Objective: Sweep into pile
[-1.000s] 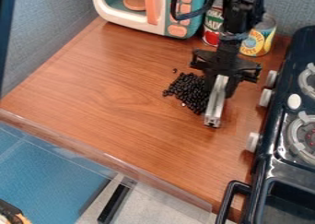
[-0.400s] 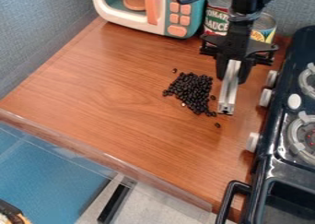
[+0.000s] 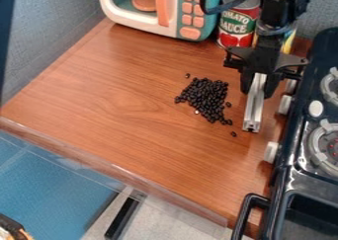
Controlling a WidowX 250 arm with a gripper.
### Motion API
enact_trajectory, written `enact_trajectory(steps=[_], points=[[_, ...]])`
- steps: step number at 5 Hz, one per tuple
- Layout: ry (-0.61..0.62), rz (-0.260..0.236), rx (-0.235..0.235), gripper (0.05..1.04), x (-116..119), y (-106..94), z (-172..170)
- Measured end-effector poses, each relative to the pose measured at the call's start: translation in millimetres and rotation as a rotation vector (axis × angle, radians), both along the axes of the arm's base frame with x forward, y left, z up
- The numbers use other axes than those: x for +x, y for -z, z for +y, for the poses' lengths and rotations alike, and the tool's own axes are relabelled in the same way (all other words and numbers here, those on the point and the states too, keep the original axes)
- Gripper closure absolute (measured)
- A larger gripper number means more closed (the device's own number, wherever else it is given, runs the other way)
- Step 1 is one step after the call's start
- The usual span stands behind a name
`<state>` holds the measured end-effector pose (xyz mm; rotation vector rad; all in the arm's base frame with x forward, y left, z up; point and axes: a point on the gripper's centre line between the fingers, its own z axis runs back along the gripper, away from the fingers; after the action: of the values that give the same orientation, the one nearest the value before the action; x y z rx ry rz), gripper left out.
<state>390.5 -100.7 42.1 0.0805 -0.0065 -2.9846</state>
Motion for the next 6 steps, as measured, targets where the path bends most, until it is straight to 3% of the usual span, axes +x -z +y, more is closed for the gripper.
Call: enact_trajectory(steps=[1, 3, 6], points=[[-0.001, -0.026, 0.024, 0.706, 1.7, 2.8, 0.1], [-0.029, -0.006, 0.031, 0.706, -5.3, 21.9, 0.6], [-0.004, -0.013, 0.062, 0.706, -9.1, 26.4, 1.1]])
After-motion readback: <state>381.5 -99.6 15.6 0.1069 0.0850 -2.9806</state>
